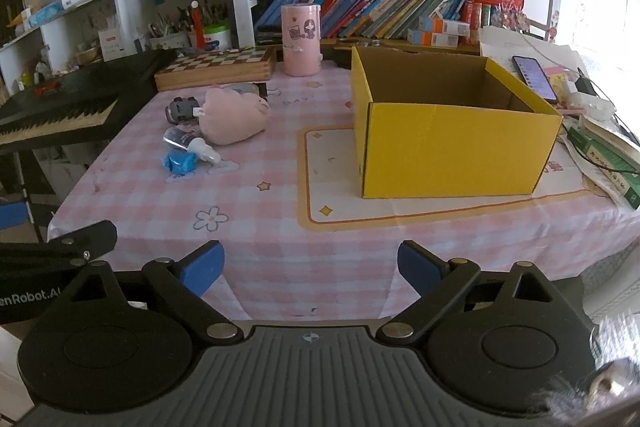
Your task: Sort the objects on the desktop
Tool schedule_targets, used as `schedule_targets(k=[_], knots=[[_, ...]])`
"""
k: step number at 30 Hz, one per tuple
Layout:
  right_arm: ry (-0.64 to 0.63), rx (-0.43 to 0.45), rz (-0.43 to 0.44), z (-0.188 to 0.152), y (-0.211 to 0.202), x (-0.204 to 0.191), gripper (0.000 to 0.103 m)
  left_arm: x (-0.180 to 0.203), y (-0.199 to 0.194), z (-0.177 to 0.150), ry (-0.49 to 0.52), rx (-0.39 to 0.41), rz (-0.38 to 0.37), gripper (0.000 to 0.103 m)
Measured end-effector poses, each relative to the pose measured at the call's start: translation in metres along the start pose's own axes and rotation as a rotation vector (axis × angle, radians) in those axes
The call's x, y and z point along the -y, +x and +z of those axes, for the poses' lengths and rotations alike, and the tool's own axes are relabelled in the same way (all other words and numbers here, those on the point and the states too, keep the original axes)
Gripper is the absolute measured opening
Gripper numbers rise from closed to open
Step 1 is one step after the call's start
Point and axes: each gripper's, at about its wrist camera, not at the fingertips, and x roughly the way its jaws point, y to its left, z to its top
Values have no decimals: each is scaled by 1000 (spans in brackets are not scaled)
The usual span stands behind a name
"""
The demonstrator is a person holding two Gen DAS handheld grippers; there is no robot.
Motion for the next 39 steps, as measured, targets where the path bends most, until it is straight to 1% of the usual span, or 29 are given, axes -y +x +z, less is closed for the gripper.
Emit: schedule_targets(k=[7,16,22,25,32,39], knots=[[-7,5,52,6,6,-9,88,-13,2,1,-27,1,9,102],[-55,-15,93,12,19,-22,83,-27,13,2,-66,-26,36,102],[-87,-39,132,21,39,-29,73,-30,25,4,-68,-47,54,101],[-104,-43,153,28,49,-33,73,-33,34,7,-81,-60,72,99],[-137,-45,183,54,80,-36,73,-38,59,20,-110,-86,100,98],[-159,-50,221,76,108,-34,73,-36,88,37,-129,-120,97,87]])
